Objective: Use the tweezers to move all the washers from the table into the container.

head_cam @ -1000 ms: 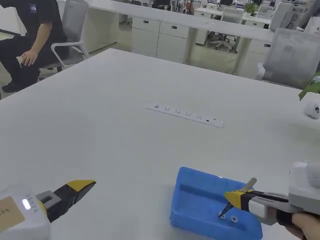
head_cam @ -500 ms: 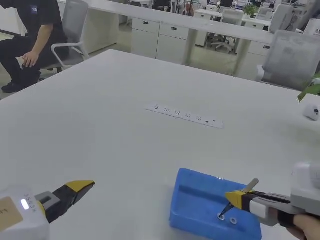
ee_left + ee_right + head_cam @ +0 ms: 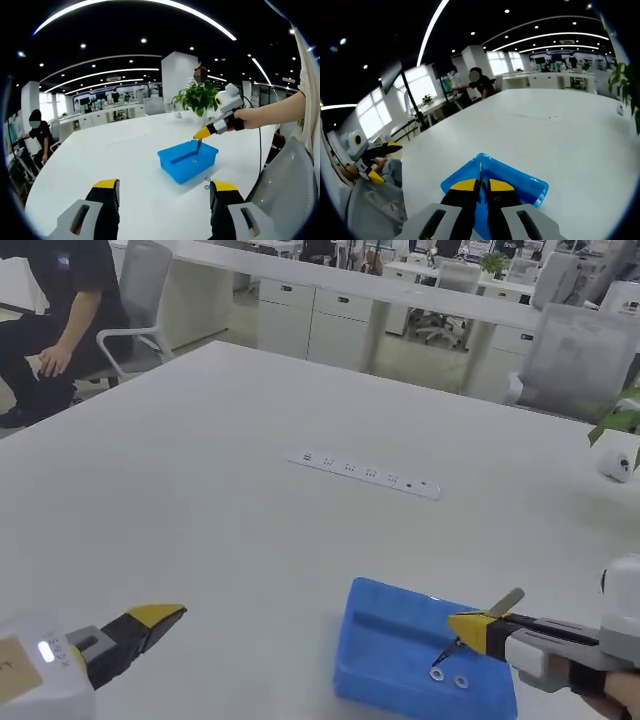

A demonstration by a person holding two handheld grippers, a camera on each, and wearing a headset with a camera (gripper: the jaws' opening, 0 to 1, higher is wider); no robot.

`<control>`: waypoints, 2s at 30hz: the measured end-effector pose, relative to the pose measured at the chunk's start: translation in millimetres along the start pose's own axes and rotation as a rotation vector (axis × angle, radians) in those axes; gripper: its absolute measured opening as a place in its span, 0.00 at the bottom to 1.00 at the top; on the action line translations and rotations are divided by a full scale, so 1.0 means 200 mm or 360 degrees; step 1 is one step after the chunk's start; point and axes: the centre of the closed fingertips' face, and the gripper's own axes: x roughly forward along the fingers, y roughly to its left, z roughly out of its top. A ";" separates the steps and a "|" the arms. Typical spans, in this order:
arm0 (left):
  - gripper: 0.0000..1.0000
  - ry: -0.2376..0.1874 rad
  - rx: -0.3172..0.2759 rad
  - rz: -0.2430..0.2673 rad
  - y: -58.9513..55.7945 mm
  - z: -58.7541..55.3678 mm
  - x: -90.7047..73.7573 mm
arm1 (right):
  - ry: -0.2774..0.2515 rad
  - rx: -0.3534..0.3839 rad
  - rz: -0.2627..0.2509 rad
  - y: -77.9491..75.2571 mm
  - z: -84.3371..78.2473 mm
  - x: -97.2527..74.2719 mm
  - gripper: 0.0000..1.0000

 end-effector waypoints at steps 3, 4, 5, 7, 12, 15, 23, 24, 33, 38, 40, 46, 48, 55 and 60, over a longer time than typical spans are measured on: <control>0.75 0.0002 0.0000 -0.0004 0.00 0.00 0.00 | -0.0024 -0.0002 0.0019 0.04 0.02 -0.02 0.04; 0.75 0.0002 0.0000 -0.0006 0.00 0.00 0.00 | -0.0040 0.0009 0.0032 0.05 0.03 -0.03 0.04; 0.75 0.0003 0.0000 -0.0008 0.00 0.00 0.00 | -0.0052 0.0010 0.0035 0.06 0.04 -0.03 0.04; 0.75 0.0005 0.0000 -0.0011 0.00 0.00 0.00 | -0.0076 0.0007 0.0033 0.08 0.06 -0.04 0.04; 0.75 0.0006 -0.0001 -0.0014 -0.01 0.00 0.00 | -0.0112 0.0053 0.0066 0.12 0.07 -0.06 0.04; 0.74 0.0007 -0.0001 -0.0021 -0.01 0.00 0.00 | -0.0105 0.0052 0.0074 0.14 0.04 -0.06 0.04; 0.74 0.0017 0.0002 -0.0028 -0.02 -0.01 0.01 | -0.0093 0.0079 0.0062 0.15 -0.02 -0.07 0.04; 0.74 0.0017 0.0002 -0.0029 -0.02 -0.01 0.01 | -0.0093 0.0082 0.0066 0.16 -0.03 -0.07 0.04; 0.74 0.0019 0.0005 -0.0018 -0.01 -0.01 0.01 | -0.0044 0.0091 0.0105 0.20 -0.09 -0.05 0.04; 0.74 0.0018 0.0005 -0.0014 -0.01 -0.01 0.01 | -0.0017 0.0093 0.0133 0.22 -0.13 -0.04 0.04; 0.74 0.0019 0.0004 -0.0012 -0.01 -0.01 0.00 | 0.0001 0.0090 0.0143 0.22 -0.15 -0.03 0.04; 0.74 0.0020 0.0003 -0.0010 -0.01 -0.02 0.00 | 0.0071 0.0079 0.0150 0.23 -0.22 -0.01 0.04; 0.74 0.0023 0.0004 -0.0013 -0.01 -0.02 0.00 | 0.0088 0.0081 0.0153 0.22 -0.24 0.00 0.04; 0.73 0.0031 0.0008 -0.0019 -0.01 -0.02 0.01 | 0.0159 0.0065 0.0146 0.21 -0.31 0.01 0.04; 0.73 0.0035 0.0009 -0.0020 -0.01 -0.02 0.01 | 0.0188 0.0060 0.0142 0.20 -0.34 0.02 0.04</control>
